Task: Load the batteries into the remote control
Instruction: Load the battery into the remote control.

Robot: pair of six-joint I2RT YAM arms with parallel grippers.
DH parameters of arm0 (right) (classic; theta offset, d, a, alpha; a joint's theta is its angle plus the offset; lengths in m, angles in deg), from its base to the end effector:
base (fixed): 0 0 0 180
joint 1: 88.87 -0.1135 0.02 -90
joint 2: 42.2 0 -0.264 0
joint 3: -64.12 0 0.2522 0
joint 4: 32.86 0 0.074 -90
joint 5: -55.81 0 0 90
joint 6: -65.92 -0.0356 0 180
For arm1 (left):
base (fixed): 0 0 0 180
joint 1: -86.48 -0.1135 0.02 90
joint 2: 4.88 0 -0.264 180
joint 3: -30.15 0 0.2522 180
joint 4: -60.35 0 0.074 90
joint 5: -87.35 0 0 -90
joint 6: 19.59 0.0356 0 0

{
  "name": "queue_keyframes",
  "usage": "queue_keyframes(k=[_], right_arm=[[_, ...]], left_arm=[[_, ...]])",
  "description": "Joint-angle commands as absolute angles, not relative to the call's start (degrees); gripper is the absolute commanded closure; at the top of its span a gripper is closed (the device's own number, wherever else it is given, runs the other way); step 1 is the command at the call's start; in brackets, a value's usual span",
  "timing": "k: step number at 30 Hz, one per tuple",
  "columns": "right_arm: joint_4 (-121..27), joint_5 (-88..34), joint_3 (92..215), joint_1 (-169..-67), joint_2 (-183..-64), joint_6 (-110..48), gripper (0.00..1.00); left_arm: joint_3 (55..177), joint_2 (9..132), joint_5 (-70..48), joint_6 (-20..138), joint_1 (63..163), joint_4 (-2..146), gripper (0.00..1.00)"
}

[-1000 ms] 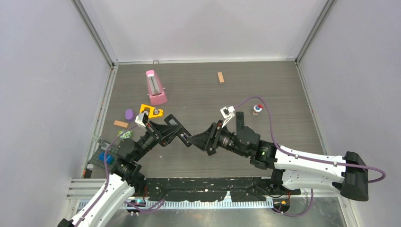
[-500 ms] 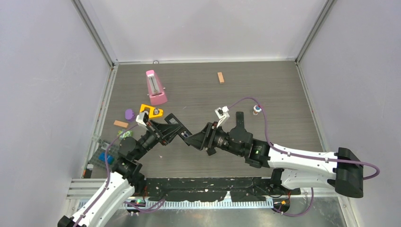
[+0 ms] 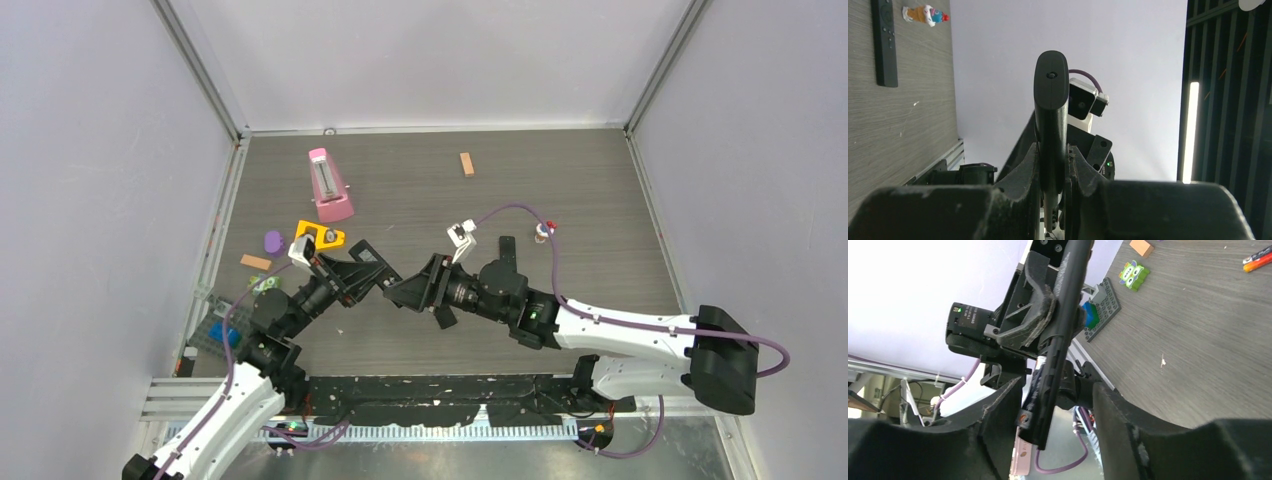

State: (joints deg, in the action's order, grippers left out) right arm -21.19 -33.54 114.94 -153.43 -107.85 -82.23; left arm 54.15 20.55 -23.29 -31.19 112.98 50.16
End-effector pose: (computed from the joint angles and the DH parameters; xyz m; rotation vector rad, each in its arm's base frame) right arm 0.1132 0.2389 0.2834 -0.1166 1.9000 1.5860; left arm 0.1195 -0.0736 0.2369 -0.7807 1.6320 -1.9963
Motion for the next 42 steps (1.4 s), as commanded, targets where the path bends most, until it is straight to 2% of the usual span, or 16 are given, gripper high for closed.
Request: queue_keyframes(k=[1,2,7,12,16,24,32,38,42], right_arm=[[-16.88,-31.66,115.17,-152.86,-107.79,-83.59,0.35],[-16.67,-31.71,114.98,-152.81,-107.31,-83.65,0.29],[-16.49,-31.55,114.54,-152.66,-105.02,-83.49,0.14],[-16.24,-31.69,113.05,-152.64,-102.94,-84.42,0.11],[-18.29,-31.18,113.3,-152.5,-102.05,-85.04,0.19],[-19.64,-30.77,113.08,-152.55,-103.49,-85.8,0.47],[-19.25,-30.28,114.66,-152.03,-106.32,-87.58,0.67],[-18.45,-29.22,114.79,-151.27,-108.7,-89.77,0.76],[-16.27,-28.16,114.24,-150.69,-109.95,-91.37,0.78]], left_arm=[[54.39,19.89,-24.53,-31.64,113.02,44.02,1.0],[54.25,19.83,-24.47,-31.51,113.02,44.23,1.0],[53.77,19.4,-23.94,-31.16,112.98,45.13,1.0],[53.4,19.06,-23.62,-31.03,113.02,45.62,1.0],[53.36,18.94,-23.39,-30.92,113.02,46.02,1.0],[53.4,18.53,-23.39,-30.81,113.01,46.57,1.0],[53.42,18.28,-24.61,-29.62,113.02,47.12,1.0],[53.06,17.17,-25.16,-28.37,113.02,47.01,1.0],[53.48,16.75,-25.38,-27.2,113.02,47.12,1.0]])
